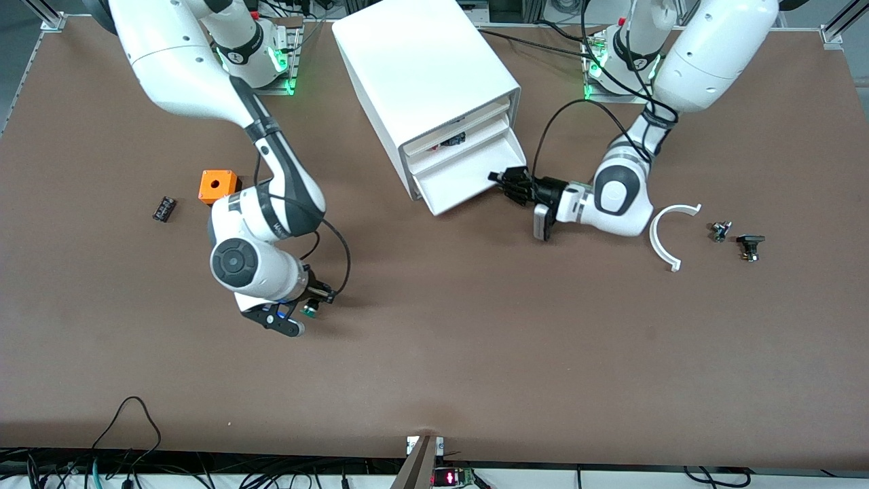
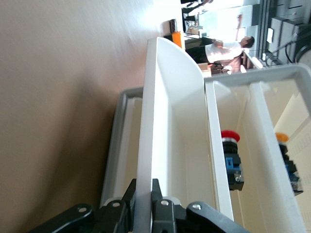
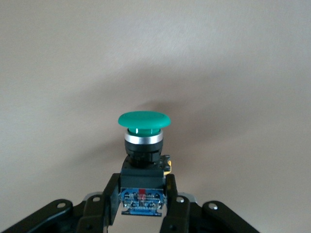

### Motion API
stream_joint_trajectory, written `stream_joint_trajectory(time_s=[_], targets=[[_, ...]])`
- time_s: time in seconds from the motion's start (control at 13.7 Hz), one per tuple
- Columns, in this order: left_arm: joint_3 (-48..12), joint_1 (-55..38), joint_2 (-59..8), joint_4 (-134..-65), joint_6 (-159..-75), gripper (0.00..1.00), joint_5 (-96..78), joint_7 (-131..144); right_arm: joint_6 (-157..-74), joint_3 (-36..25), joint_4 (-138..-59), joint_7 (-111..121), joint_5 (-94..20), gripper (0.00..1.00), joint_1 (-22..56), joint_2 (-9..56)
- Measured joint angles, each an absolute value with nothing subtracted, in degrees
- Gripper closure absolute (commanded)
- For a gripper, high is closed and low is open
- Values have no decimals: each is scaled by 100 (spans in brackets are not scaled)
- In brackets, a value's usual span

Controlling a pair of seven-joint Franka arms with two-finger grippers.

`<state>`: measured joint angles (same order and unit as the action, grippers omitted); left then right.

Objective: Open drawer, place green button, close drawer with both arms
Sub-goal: 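Pull the drawer open with the left gripper while the right gripper lifts the button, then carry the green button over the open drawer while the left gripper withdraws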

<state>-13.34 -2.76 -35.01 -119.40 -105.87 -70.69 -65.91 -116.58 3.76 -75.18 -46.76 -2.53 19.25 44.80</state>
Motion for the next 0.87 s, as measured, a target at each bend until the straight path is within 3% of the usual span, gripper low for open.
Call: stream_joint_trajectory(time_s=[0.58, 0.66, 0.73, 0.87], targets=[[-1314, 218, -3957, -10953, -10465, 100, -6218, -5975, -11117, 457, -6510, -6853, -253, 100, 2827, 4457], [-1305, 219, -3975, -10899, -10464, 73, -6153, -5947, -11101, 494, -6421, -7023, -253, 100, 2903, 4455], [-1297, 221, -3979, -10840, -10463, 2, -6070, -5856, -11094, 516, -6349, -7203, -253, 100, 2979, 4455], [-1252, 234, -3978, -10686, -10464, 0, -5862, -5620, -11092, 528, -6241, -7678, -253, 100, 3171, 4455]])
